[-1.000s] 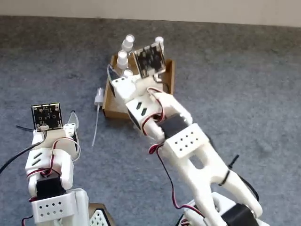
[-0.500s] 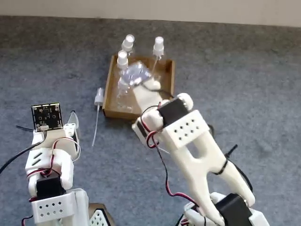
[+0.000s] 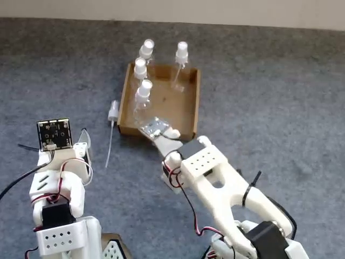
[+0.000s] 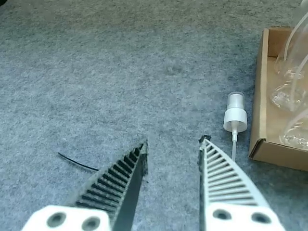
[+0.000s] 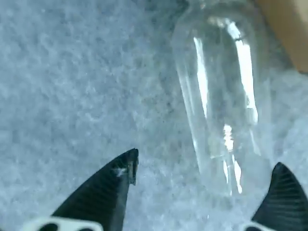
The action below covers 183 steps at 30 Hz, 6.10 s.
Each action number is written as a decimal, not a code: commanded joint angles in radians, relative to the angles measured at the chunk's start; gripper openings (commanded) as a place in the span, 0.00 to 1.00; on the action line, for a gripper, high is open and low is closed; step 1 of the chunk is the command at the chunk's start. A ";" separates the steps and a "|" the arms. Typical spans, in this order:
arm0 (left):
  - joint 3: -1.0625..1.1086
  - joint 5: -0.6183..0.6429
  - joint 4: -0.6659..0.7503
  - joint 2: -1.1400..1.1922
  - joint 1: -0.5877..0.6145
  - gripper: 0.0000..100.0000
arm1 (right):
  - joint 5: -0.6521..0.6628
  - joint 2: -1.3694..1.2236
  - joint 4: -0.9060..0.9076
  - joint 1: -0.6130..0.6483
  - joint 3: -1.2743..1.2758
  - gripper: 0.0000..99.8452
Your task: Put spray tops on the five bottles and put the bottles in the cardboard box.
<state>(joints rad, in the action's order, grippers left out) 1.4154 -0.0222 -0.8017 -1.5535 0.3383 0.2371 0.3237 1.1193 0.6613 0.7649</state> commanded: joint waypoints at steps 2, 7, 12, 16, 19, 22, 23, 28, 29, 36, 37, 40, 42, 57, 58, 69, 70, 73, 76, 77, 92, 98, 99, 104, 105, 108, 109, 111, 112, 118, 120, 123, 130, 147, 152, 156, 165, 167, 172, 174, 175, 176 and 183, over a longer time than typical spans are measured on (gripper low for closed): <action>-0.007 0.002 0.025 -0.010 -0.018 0.17 | 0.011 0.004 -0.188 0.002 0.068 0.35; -0.007 0.002 0.025 -0.010 -0.018 0.17 | 0.011 0.013 -0.197 0.005 0.156 0.24; -0.007 0.002 0.025 -0.007 -0.018 0.17 | 0.011 0.013 -0.194 0.001 0.180 0.02; -0.019 0.002 0.025 -0.005 -0.012 0.17 | 0.009 0.013 -0.160 -0.001 0.177 0.00; -0.053 -0.034 0.020 -0.002 -0.010 0.17 | 0.009 0.015 0.004 -0.035 0.173 0.00; -0.124 -0.046 -0.006 0.015 -0.001 0.17 | 0.017 0.044 0.225 -0.110 0.058 0.00; -0.157 -0.046 -0.023 0.038 0.010 0.17 | 0.040 0.064 0.282 -0.148 0.015 0.00; -0.420 -0.141 -0.107 0.355 0.027 0.17 | 0.279 0.228 0.372 -0.390 -0.081 0.00; -0.495 -0.166 -0.141 0.452 0.027 0.17 | 0.351 0.252 0.371 -0.447 -0.067 0.00; -1.076 -0.196 -0.367 1.142 0.010 0.17 | 0.574 0.278 0.206 -0.788 0.035 0.00; -1.153 -0.196 -0.402 1.227 0.001 0.17 | 0.580 0.260 0.165 -0.829 0.041 0.00; -1.348 -0.196 -0.505 1.445 -0.041 0.17 | 0.582 0.182 0.053 -0.940 0.039 0.00; -1.454 -0.192 -0.543 1.557 -0.062 0.17 | 0.588 0.108 -0.025 -0.986 0.039 0.00; -1.871 -0.170 -0.560 2.054 -0.151 0.25 | 0.588 -0.117 -0.110 -0.995 0.042 0.06; -1.894 -0.170 -0.560 2.081 -0.166 0.25 | 0.588 -0.117 -0.110 -0.995 0.044 0.08; -2.018 -0.169 -0.559 2.284 -0.199 0.23 | 0.588 -0.117 -0.110 -0.995 0.045 0.11; -2.017 -0.169 -0.559 2.292 -0.199 0.22 | 0.588 -0.117 -0.110 -0.995 0.045 0.11; -2.014 -0.169 -0.560 2.308 -0.200 0.17 | 0.588 -0.117 -0.110 -0.995 0.045 0.11; -2.009 -0.170 -0.563 2.310 -0.200 0.15 | 0.588 -0.117 -0.110 -1.004 0.042 0.11; -2.009 -0.172 -0.575 2.310 -0.200 0.14 | 0.588 -0.117 -0.110 -1.004 0.039 0.11; -2.038 -0.172 -0.738 2.158 -0.137 0.04 | 0.586 -0.116 -0.038 -1.004 0.038 0.22; -2.034 -0.170 -0.842 1.917 -0.101 0.04 | 0.582 -0.116 0.045 -0.995 -0.076 0.28; -2.034 -0.170 -0.864 1.874 -0.096 0.04 | 0.580 -0.116 0.079 -0.992 -0.111 0.28; -1.962 -0.117 -0.931 1.687 -0.099 0.04 | 0.509 -0.127 0.173 -0.958 -0.269 0.28; -1.913 -0.115 -0.930 1.649 -0.102 0.04 | 0.486 -0.127 0.173 -0.952 -0.289 0.28; -1.713 -0.112 -0.885 1.520 -0.133 0.04 | 0.470 -0.127 0.177 -0.923 -0.335 0.28; -1.627 -0.112 -0.847 1.468 -0.137 0.04 | 0.470 -0.128 0.174 -0.911 -0.341 0.28; -1.448 -0.110 -0.736 1.354 -0.150 0.04 | 0.473 -0.128 0.173 -0.897 -0.344 0.28; -1.351 -0.109 -0.680 1.293 -0.154 0.04 | 0.473 -0.128 0.173 -0.897 -0.346 0.28; -0.886 -0.106 -0.427 0.946 -0.196 0.04 | 0.466 -0.130 0.182 -0.814 -0.344 0.28; -0.797 -0.104 -0.399 0.857 -0.208 0.04 | 0.419 -0.130 0.182 -0.771 -0.344 0.28; -0.710 -0.078 -0.388 0.753 -0.202 0.04 | 0.345 -0.128 0.182 -0.723 -0.344 0.28; -0.524 -0.064 -0.279 0.642 -0.205 0.04 | 0.334 -0.127 0.222 -0.696 -0.344 0.28; -0.300 -0.063 -0.035 0.628 -0.202 0.05 | 0.187 -0.128 0.392 -0.550 -0.438 0.28; -0.300 -0.063 -0.035 0.628 -0.202 0.05 | 0.184 -0.140 0.314 -0.538 -0.449 0.28; -0.298 -0.063 -0.034 0.628 -0.202 0.05 | 0.184 -0.246 0.300 -0.535 -0.484 0.28; -0.294 -0.063 -0.032 0.628 -0.202 0.05 | 0.184 -0.423 0.298 -0.556 -0.608 0.28; -0.294 -0.063 -0.032 0.628 -0.202 0.05 | 0.184 -0.452 0.298 -0.555 -0.605 0.28; -0.294 -0.063 -0.032 0.628 -0.202 0.05 | 0.184 -0.536 0.213 -0.587 -0.605 0.26; -0.294 -0.063 -0.032 0.628 -0.202 0.05 | 0.184 -0.541 0.196 -0.601 -0.605 0.23; -0.294 -0.063 -0.032 0.628 -0.202 0.05 | 0.184 -0.539 0.194 -0.605 -0.605 0.22; -0.294 -0.063 -0.032 0.628 -0.202 0.05 | 0.184 -0.539 0.196 -0.608 -0.608 0.21; -0.294 -0.063 -0.032 0.628 -0.202 0.05 | 0.180 -0.498 0.196 -0.610 -0.605 0.10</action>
<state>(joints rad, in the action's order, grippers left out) 1.1270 -0.0944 -0.8554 -0.9014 0.1465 0.4273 -0.2271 1.3249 0.0675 0.2079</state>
